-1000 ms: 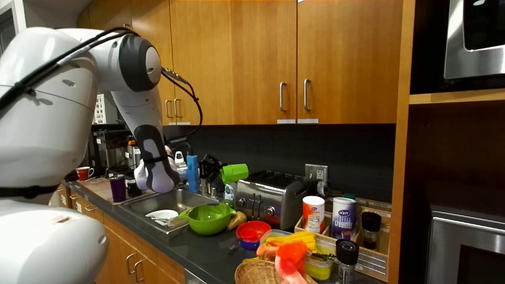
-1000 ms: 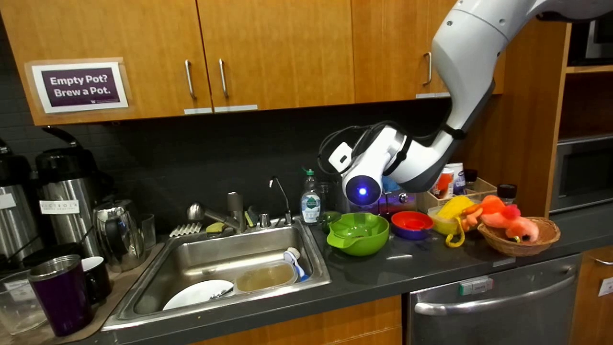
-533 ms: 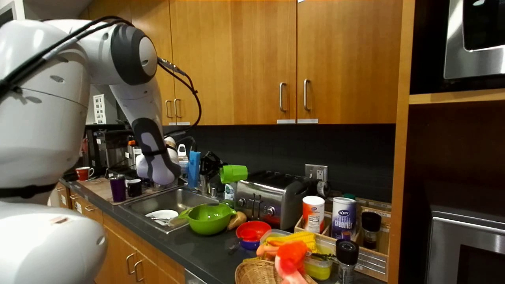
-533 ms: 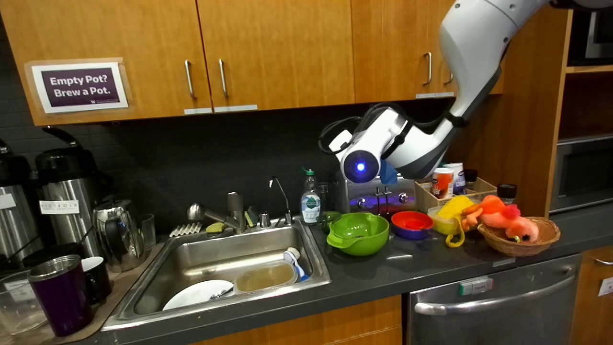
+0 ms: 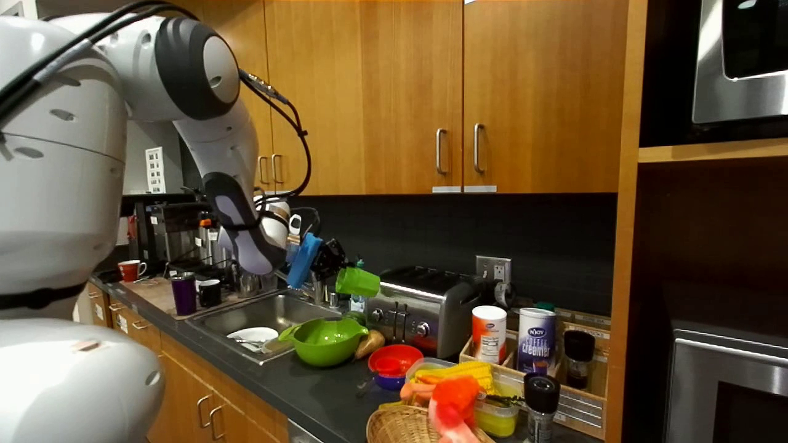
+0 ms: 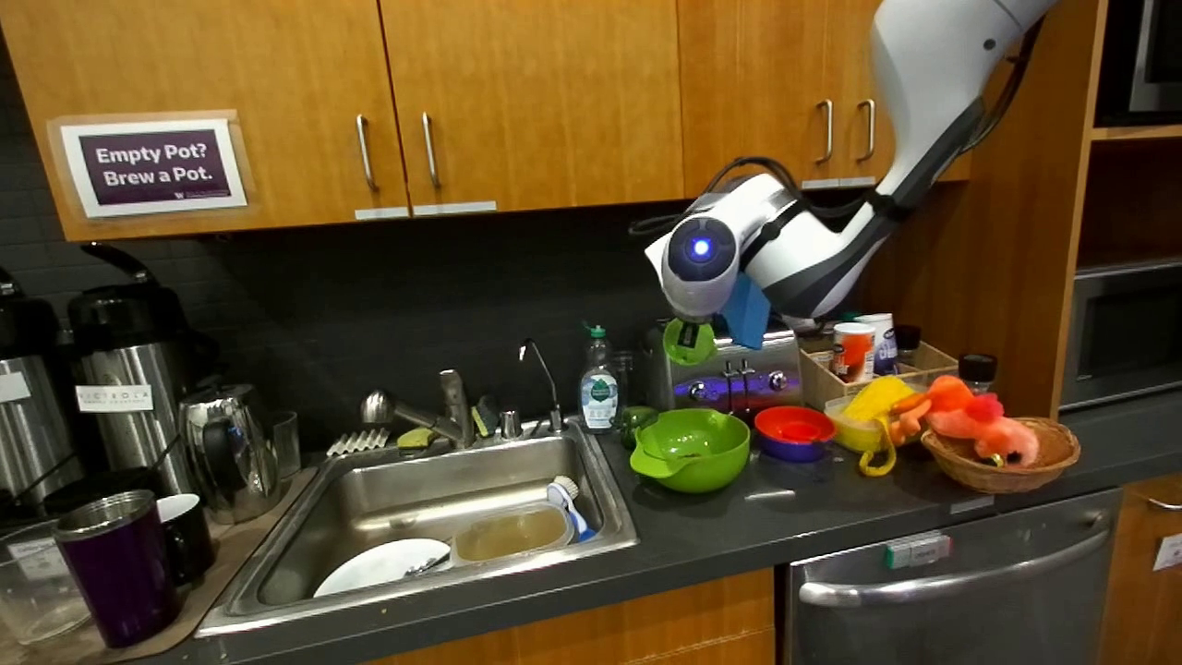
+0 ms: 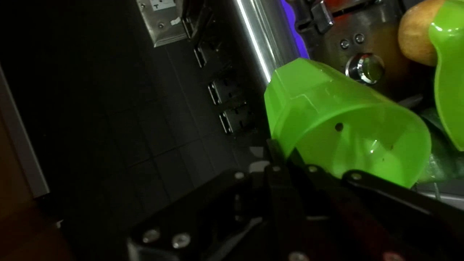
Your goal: Put the beans in the green cup into the green bowl
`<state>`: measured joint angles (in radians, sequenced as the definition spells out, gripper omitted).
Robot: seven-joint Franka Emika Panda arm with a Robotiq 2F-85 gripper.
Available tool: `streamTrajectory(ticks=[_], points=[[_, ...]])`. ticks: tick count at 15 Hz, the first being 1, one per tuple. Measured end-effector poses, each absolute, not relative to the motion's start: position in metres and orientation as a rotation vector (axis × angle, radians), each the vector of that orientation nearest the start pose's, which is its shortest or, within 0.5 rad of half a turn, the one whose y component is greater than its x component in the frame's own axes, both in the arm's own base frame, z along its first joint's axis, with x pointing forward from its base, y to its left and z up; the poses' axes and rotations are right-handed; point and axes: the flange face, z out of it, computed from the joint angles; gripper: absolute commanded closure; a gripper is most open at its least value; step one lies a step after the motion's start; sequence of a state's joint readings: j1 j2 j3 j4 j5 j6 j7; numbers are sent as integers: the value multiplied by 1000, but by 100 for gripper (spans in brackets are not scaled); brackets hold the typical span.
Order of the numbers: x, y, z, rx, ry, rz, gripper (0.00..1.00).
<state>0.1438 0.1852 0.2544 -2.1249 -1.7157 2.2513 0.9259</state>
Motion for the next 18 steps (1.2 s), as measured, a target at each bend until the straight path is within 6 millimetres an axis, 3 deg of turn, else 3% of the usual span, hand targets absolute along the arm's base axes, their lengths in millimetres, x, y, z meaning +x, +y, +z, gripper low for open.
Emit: streamTrajectory(ticks=[7, 18], points=[[555, 177, 362, 2182, 689, 826, 99], [569, 123, 398, 2539, 524, 886, 99]])
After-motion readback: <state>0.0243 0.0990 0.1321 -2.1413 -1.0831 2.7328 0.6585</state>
